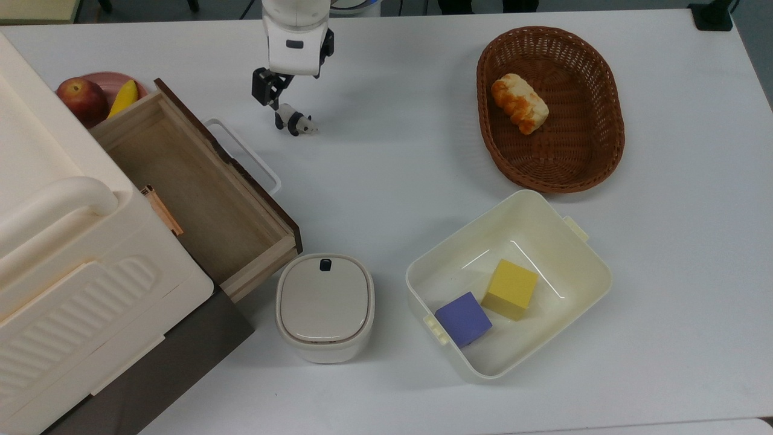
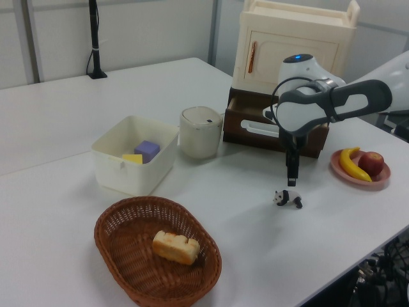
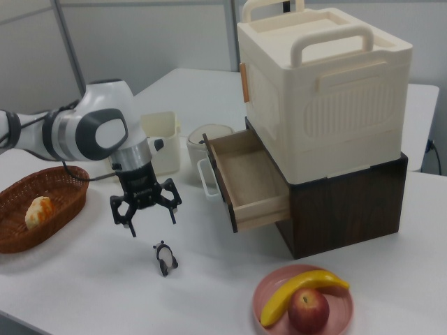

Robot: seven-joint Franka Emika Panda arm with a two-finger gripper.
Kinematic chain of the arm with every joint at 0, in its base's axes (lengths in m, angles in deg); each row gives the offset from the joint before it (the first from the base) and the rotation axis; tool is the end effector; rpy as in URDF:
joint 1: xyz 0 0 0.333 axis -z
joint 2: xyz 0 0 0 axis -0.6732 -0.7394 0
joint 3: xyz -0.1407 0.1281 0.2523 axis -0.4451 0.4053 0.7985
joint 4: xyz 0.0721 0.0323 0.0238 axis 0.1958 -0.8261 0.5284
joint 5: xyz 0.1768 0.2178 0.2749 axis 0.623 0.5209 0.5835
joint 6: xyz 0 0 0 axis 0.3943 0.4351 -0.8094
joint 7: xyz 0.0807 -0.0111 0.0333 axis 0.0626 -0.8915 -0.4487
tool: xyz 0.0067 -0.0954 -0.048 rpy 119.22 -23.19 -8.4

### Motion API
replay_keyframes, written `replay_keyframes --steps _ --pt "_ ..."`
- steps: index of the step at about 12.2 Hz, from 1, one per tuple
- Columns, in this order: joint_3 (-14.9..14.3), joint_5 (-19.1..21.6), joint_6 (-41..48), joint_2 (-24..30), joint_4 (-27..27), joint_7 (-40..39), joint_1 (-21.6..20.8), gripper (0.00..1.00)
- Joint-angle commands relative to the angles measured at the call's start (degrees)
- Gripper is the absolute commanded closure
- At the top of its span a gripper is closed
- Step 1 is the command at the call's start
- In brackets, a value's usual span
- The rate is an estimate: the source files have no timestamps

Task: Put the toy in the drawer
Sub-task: 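Lower the gripper around the panda toy and close on it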

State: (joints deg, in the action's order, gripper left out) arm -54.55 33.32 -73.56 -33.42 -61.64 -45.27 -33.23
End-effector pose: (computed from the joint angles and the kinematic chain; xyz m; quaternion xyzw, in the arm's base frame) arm 0.5052 -0.0291 0.3914 0.9091 0.4053 -0.0697 0.0658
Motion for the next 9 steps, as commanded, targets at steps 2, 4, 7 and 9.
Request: replay_keyframes --steps 2,4,7,9 --pt "0.64 -3.66 -4.74 -2.52 -2.62 -0.98 1.64 0.00" --pt "0.64 -6.90 -4.74 -5.51 -2.35 -0.10 1.28 0.00" --pt "0.64 -7.79 -4.65 -7.27 -1.39 -0.01 1.02 0.00" --pt "0.64 -8.32 -4.65 -7.55 -0.68 0.25 0.93 0.03"
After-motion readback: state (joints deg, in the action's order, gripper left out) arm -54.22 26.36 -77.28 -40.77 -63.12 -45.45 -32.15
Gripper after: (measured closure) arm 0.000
